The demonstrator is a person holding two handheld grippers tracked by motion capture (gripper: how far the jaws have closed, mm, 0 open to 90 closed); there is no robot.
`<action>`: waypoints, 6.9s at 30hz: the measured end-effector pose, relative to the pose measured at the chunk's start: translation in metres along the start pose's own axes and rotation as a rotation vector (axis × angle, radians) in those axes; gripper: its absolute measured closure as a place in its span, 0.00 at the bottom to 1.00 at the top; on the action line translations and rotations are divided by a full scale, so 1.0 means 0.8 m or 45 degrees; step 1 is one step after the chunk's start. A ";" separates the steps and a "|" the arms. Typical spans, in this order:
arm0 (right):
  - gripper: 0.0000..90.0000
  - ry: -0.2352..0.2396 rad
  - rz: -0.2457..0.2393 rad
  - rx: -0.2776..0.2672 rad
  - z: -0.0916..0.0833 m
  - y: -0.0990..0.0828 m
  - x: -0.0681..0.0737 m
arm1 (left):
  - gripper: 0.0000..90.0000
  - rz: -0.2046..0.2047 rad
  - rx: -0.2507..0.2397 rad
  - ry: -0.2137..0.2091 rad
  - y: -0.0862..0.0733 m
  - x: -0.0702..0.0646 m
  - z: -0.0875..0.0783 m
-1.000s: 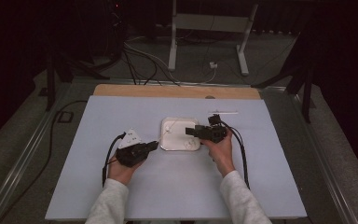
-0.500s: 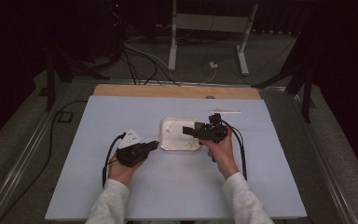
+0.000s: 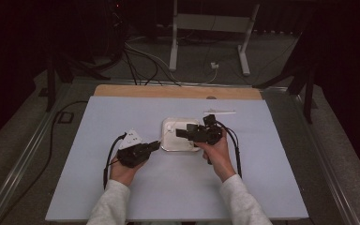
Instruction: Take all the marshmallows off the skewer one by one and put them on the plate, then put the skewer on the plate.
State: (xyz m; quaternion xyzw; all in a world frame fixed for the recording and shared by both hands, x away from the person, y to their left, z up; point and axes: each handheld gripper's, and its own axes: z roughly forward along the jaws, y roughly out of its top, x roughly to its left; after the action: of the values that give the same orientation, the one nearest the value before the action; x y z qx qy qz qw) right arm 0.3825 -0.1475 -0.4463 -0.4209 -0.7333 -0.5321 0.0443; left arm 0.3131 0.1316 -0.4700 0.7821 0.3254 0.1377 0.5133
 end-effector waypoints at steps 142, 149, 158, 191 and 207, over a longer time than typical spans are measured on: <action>0.12 -0.382 -0.248 -0.063 -0.058 -0.030 -0.013 | 1.00 -0.160 -0.064 0.198 0.001 -0.005 0.009; 0.11 -0.418 -0.263 -0.093 -0.086 -0.042 -0.014 | 1.00 -0.180 -0.063 0.215 0.012 -0.008 0.019; 0.11 -0.457 -0.262 -0.148 -0.121 -0.060 -0.016 | 1.00 -0.248 -0.048 0.276 0.030 -0.001 0.043; 0.08 -0.484 -0.163 -0.207 -0.184 -0.120 -0.040 | 0.99 -0.436 0.237 0.452 -0.008 0.004 0.148; 0.06 -0.493 -0.178 -0.231 -0.194 -0.123 -0.038 | 0.44 -0.468 0.054 0.266 0.012 0.004 0.107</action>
State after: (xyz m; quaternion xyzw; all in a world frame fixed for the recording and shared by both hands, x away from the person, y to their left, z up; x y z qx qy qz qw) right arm 0.2769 -0.2995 -0.4681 -0.4657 -0.7046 -0.5070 -0.1722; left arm 0.3664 0.0702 -0.4995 0.7018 0.5168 0.1151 0.4766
